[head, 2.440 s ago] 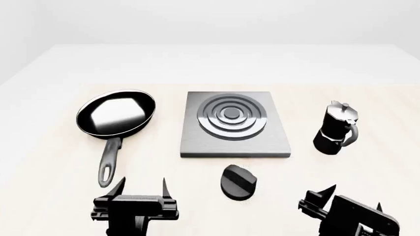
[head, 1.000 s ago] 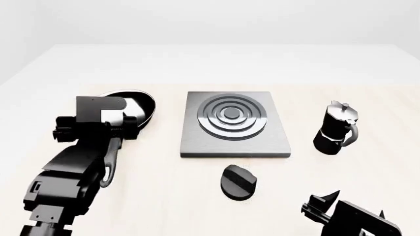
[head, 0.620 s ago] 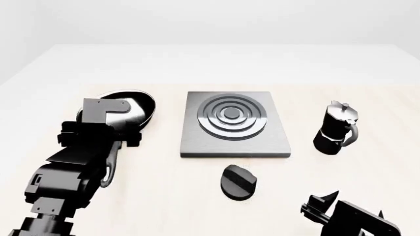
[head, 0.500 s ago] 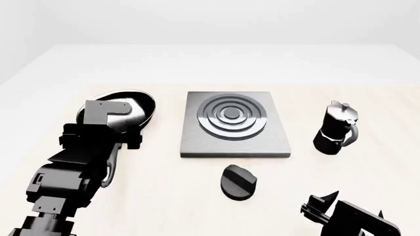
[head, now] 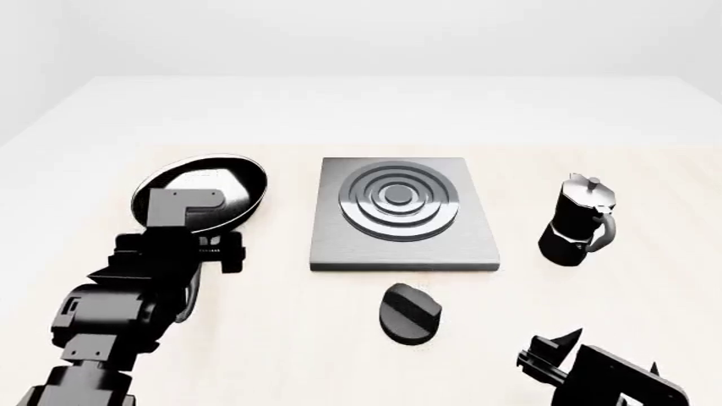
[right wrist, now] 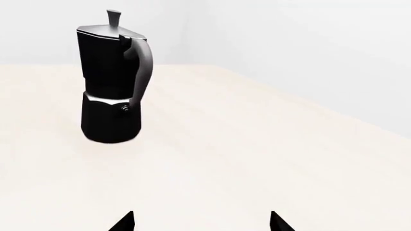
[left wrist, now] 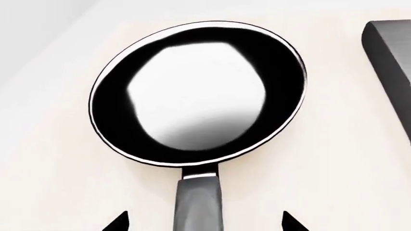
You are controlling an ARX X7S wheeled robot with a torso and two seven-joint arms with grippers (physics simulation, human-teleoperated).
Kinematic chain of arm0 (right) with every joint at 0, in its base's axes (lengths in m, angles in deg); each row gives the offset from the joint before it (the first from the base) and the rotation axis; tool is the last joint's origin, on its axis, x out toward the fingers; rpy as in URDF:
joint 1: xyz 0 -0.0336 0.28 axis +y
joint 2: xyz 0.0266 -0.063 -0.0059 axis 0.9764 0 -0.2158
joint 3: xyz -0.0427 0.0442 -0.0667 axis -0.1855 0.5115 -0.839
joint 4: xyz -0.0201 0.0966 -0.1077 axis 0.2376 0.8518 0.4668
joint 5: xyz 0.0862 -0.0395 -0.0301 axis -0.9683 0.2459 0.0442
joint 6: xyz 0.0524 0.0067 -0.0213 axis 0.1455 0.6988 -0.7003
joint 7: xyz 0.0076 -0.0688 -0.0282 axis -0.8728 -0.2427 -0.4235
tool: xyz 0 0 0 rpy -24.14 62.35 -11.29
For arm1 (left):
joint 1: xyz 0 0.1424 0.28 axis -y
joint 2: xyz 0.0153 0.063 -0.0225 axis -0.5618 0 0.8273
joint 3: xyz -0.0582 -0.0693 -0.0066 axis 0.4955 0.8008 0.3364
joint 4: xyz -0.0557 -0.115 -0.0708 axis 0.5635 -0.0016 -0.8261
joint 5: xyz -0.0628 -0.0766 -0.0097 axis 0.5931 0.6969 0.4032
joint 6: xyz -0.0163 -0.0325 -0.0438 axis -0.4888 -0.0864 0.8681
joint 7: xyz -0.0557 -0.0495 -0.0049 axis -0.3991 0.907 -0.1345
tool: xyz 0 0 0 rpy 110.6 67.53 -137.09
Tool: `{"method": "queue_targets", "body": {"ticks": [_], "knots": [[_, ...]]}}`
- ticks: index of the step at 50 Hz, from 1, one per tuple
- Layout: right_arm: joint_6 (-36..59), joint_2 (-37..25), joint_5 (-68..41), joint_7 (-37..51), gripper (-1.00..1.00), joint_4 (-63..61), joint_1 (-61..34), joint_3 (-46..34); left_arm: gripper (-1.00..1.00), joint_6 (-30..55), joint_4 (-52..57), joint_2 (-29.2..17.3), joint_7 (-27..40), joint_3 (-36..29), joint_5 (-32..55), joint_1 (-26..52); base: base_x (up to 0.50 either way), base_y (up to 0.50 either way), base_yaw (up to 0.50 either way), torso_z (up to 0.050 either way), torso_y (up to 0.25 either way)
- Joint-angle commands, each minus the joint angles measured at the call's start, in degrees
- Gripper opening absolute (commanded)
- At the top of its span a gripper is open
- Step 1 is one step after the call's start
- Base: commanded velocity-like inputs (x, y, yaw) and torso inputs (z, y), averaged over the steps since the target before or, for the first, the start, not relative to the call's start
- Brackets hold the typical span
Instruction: Turn on the stove and put the frying pan on it.
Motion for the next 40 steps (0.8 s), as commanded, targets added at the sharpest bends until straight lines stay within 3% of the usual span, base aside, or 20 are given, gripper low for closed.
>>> {"method": "queue_targets", "body": {"ticks": [1,40], "knots": [[-0.19,-0.08,-0.18,0.08,1.00,0.25,-0.07,-0.09,1.00,0.40,-4.08,0.83,0.67,1.53,0.87,1.02,0.00,0.00,0.00,0.000,0.000],[-0.04,-0.43,-0.55,0.50,1.00,0.33,-0.35,-0.58,1.00,1.42,-11.16,2.01,0.13,1.62,1.52,3.52,0.00,0.00,0.00,0.000,0.000]]}}
